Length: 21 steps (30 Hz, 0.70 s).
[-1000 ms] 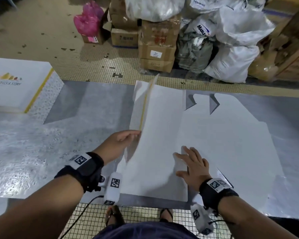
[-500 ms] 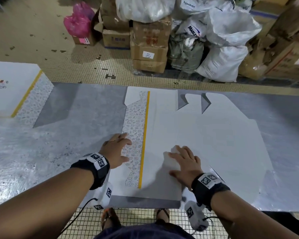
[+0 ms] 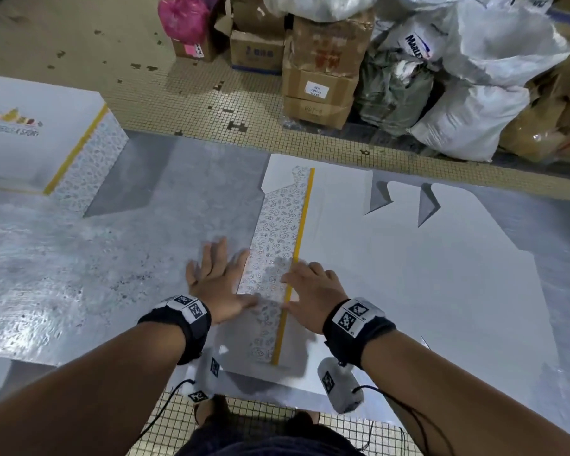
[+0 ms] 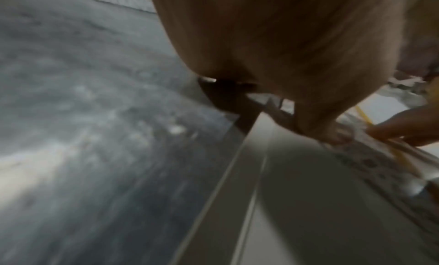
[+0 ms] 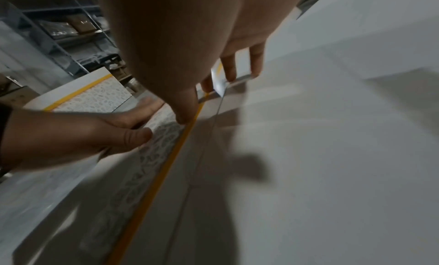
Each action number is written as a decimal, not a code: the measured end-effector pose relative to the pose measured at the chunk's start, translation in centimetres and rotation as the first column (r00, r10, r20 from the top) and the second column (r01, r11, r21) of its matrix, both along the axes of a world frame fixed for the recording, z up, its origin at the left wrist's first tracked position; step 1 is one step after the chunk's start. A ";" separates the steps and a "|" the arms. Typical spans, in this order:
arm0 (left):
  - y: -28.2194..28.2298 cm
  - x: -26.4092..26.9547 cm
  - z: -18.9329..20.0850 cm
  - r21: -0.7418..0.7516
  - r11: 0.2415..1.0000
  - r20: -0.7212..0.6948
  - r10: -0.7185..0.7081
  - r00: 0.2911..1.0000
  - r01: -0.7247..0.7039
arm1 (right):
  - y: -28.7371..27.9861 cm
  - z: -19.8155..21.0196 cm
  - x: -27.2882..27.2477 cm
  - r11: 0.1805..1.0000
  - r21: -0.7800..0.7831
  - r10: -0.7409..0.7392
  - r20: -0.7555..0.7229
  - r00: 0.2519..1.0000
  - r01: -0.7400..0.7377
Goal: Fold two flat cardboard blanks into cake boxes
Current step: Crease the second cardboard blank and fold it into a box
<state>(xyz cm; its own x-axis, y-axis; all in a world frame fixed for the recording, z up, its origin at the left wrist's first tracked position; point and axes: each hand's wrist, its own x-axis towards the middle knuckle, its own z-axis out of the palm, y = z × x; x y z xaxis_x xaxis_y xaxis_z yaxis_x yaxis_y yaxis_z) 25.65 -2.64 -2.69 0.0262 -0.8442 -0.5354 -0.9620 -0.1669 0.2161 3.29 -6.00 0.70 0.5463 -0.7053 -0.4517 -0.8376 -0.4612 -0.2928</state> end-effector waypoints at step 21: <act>-0.9 -0.2 0.4 0.126 0.991 0.073 -0.053 0.996 0.043 | -12.0 -3.6 5.0 0.945 -0.226 0.249 0.023 0.968 -0.237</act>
